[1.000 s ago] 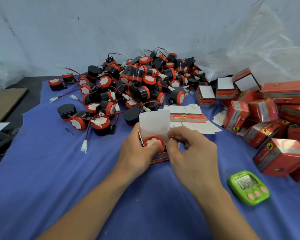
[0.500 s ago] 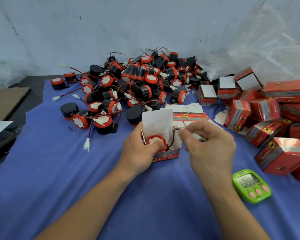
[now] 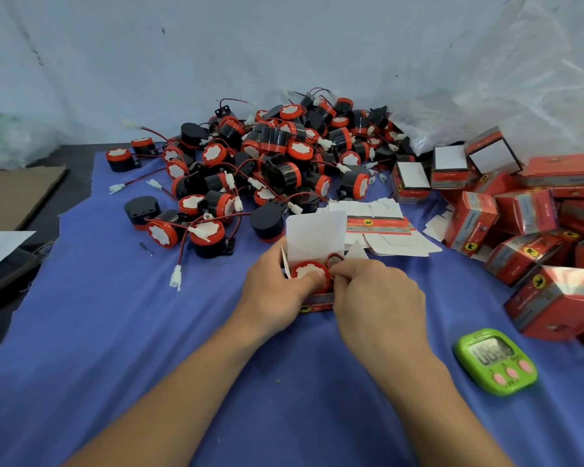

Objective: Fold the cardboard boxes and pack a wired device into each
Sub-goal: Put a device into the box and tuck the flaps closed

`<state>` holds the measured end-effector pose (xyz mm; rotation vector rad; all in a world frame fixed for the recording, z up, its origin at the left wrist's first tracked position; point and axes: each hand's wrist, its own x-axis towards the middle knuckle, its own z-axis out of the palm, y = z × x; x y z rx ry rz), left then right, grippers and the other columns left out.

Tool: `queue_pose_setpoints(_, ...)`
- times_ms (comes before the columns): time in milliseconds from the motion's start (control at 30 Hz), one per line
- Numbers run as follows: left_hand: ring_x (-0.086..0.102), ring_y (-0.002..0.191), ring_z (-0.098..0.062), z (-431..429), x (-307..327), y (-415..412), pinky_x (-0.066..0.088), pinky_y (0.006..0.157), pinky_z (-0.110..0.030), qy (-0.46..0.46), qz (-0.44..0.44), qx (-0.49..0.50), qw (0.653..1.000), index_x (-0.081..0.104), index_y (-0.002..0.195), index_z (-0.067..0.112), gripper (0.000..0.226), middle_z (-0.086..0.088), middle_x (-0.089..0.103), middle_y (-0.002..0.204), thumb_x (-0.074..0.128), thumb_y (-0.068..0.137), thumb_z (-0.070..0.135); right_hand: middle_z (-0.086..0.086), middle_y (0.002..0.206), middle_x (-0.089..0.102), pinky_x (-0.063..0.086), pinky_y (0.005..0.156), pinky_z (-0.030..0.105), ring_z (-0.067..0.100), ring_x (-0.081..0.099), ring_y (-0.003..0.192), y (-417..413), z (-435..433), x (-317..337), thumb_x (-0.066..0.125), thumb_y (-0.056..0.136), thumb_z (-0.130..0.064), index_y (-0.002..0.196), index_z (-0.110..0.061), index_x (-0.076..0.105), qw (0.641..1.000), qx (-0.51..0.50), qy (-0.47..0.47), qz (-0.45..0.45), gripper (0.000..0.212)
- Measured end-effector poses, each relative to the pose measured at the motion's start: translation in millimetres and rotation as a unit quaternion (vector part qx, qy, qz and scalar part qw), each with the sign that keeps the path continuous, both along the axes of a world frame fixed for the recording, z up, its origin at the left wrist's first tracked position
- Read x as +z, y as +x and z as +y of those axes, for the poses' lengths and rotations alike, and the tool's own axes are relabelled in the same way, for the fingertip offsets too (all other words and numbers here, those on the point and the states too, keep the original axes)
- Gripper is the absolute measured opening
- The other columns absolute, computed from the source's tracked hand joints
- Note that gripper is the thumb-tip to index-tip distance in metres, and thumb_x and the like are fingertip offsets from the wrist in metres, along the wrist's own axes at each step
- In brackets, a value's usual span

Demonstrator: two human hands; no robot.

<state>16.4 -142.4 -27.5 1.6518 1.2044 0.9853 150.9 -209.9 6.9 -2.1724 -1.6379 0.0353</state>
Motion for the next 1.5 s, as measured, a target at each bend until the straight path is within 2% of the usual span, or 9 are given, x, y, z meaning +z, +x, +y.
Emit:
queue_pose_setpoints(267,0.07,0.109,-0.006,-0.3,0.1,0.5,0.058,0.096,-0.044,-0.005,-0.001,0.0,1.0,0.064,0.127,0.04,0.054,0.018,0.075,0.116,0.073,0.075,0.031,-0.011,0.089,0.069,0.037,0.056,0.031,0.021,0.056,0.076,3.5,-5.5,6.5,0.051,0.089,-0.03,0.106,-0.04,0.069,0.999,0.02,-0.03,-0.03,0.027)
queue_pose_setpoints(433,0.07,0.109,-0.006,-1.8,1.7,0.6,0.058,0.097,-0.043,-0.004,-0.002,-0.004,1.0,0.063,0.131,0.039,0.056,0.018,0.074,0.118,0.072,0.076,0.032,-0.024,0.133,0.057,0.035,0.057,0.029,0.014,0.045,0.087,8.6,-3.0,-1.6,0.053,0.086,-0.017,0.104,-0.036,0.068,0.997,0.078,-0.009,-0.028,0.03)
queue_pose_setpoints(567,0.069,0.107,-0.003,-2.9,3.6,1.0,0.058,0.096,-0.042,0.001,0.011,0.006,1.0,0.063,0.13,0.041,0.056,0.02,0.074,0.117,0.07,0.076,0.036,-0.011,0.093,0.064,0.045,0.06,0.038,0.025,0.059,0.079,17.0,-2.7,-6.9,0.047,0.088,-0.015,0.107,-0.041,0.046,0.99,0.099,-0.033,0.095,0.032)
queue_pose_setpoints(700,0.069,0.108,-0.002,-3.9,4.5,1.3,0.058,0.096,-0.04,-0.001,0.016,0.011,1.0,0.063,0.129,0.043,0.054,0.022,0.074,0.116,0.07,0.076,0.037,-0.011,0.106,0.067,0.051,0.071,0.044,0.029,0.06,0.088,14.9,-4.4,-4.0,0.046,0.09,-0.017,0.127,-0.052,0.037,0.987,0.112,-0.041,0.104,0.051)
queue_pose_setpoints(967,0.067,0.109,0.003,-4.4,5.6,0.4,0.057,0.096,-0.033,0.004,0.012,0.012,1.0,0.062,0.128,0.045,0.054,0.024,0.073,0.117,0.069,0.075,0.036,-0.013,0.098,0.062,0.043,0.06,0.037,0.023,0.054,0.086,6.5,-6.2,-6.9,0.037,0.102,-0.04,0.116,-0.04,0.051,0.996,0.094,-0.01,-0.002,0.02)
queue_pose_setpoints(1067,0.067,0.11,0.0,-4.3,5.8,0.0,0.057,0.098,-0.038,0.003,0.01,0.009,1.0,0.062,0.125,0.048,0.051,0.023,0.073,0.118,0.068,0.076,0.034,-0.023,0.13,0.05,0.043,0.058,0.035,0.016,0.043,0.094,5.2,-3.8,-9.0,0.035,0.105,-0.038,0.116,-0.038,0.054,0.994,0.106,0.0,-0.016,0.022)
queue_pose_setpoints(1200,0.069,0.107,-0.001,-4.0,6.2,-0.4,0.057,0.097,-0.042,0.001,0.014,0.006,1.0,0.062,0.121,0.052,0.048,0.023,0.073,0.115,0.069,0.077,0.035,-0.024,0.157,0.039,0.042,0.069,0.035,0.018,0.056,0.115,8.8,-0.9,-8.8,0.038,0.104,-0.022,0.14,-0.043,0.047,0.993,0.112,-0.005,0.043,0.042)
queue_pose_setpoints(1300,0.068,0.107,0.0,-4.6,7.3,-0.3,0.057,0.097,-0.04,-0.001,0.016,0.003,1.0,0.06,0.12,0.053,0.048,0.025,0.073,0.116,0.07,0.077,0.037,-0.025,0.15,0.048,0.044,0.063,0.035,0.02,0.062,0.101,9.7,-0.1,-6.1,0.044,0.095,-0.014,0.136,-0.043,0.049,0.993,0.114,-0.021,0.007,0.05)
queue_pose_setpoints(1500,0.069,0.108,-0.003,-3.1,4.8,-1.7,0.057,0.097,-0.042,-0.003,0.015,0.005,1.0,0.063,0.127,0.045,0.051,0.022,0.073,0.116,0.072,0.078,0.035,-0.005,0.086,0.064,0.02,0.049,0.034,0.025,0.045,0.066,2.7,-1.2,0.2,0.048,0.087,-0.012,0.13,-0.039,0.042,0.997,0.067,-0.037,0.005,0.052)
